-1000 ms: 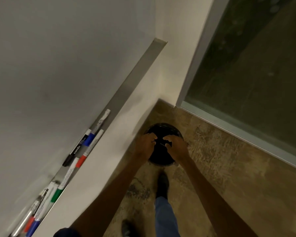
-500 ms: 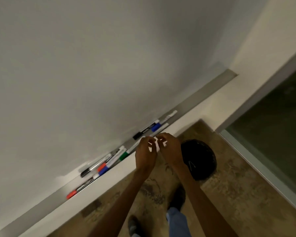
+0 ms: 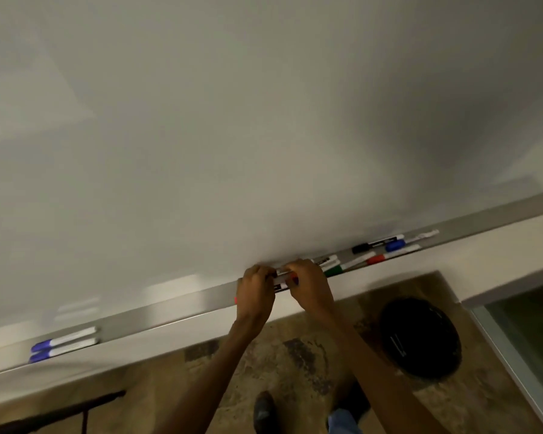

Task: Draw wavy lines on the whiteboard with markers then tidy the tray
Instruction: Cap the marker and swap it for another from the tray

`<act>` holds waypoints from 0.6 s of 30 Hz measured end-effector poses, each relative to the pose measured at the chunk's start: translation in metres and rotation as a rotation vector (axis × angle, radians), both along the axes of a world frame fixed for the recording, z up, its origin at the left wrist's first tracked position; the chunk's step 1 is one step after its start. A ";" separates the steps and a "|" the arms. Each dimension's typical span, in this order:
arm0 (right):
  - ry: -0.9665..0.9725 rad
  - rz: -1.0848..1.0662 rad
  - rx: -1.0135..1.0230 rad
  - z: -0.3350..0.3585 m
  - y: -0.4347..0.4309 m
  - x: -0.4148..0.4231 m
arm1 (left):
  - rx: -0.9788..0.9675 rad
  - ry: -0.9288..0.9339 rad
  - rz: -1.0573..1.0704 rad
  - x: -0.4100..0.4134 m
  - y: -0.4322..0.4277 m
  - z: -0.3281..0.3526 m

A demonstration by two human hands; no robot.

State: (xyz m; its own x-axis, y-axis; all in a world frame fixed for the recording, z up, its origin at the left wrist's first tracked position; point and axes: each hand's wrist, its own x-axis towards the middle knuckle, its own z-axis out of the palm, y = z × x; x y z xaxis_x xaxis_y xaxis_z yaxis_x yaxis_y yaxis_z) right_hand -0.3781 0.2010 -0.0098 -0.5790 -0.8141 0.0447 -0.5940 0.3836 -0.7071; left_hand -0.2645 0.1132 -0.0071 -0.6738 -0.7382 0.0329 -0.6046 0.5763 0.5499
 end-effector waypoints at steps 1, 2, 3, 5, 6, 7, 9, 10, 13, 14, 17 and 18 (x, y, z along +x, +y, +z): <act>0.009 0.030 0.021 -0.002 -0.002 0.006 | -0.023 -0.057 0.003 0.012 -0.005 -0.005; 0.017 0.055 0.044 -0.004 -0.003 0.012 | -0.032 -0.111 0.008 0.022 -0.009 -0.010; 0.028 0.081 0.060 -0.007 -0.005 0.017 | -0.025 -0.165 0.016 0.031 -0.011 -0.015; 0.044 0.136 0.099 -0.010 -0.010 0.028 | 0.003 -0.258 0.018 0.048 -0.016 -0.021; 0.045 0.161 0.131 -0.011 -0.013 0.033 | 0.020 -0.277 0.017 0.055 -0.018 -0.024; 0.050 0.184 0.165 -0.012 -0.016 0.038 | 0.035 -0.274 0.014 0.061 -0.020 -0.027; 0.074 0.217 0.221 -0.015 -0.023 0.049 | 0.055 -0.243 -0.001 0.071 -0.026 -0.031; 0.083 0.225 0.234 -0.016 -0.026 0.053 | 0.062 -0.230 -0.008 0.075 -0.029 -0.031; 0.090 0.226 0.222 -0.017 -0.036 0.065 | 0.096 -0.186 -0.045 0.083 -0.040 -0.027; 0.081 0.225 0.212 -0.015 -0.039 0.068 | 0.111 -0.170 -0.054 0.085 -0.043 -0.024; 0.082 0.217 0.152 -0.010 -0.046 0.073 | 0.142 -0.057 -0.050 0.094 -0.053 -0.015; 0.093 0.219 0.126 -0.006 -0.048 0.074 | 0.153 -0.013 -0.058 0.097 -0.056 -0.010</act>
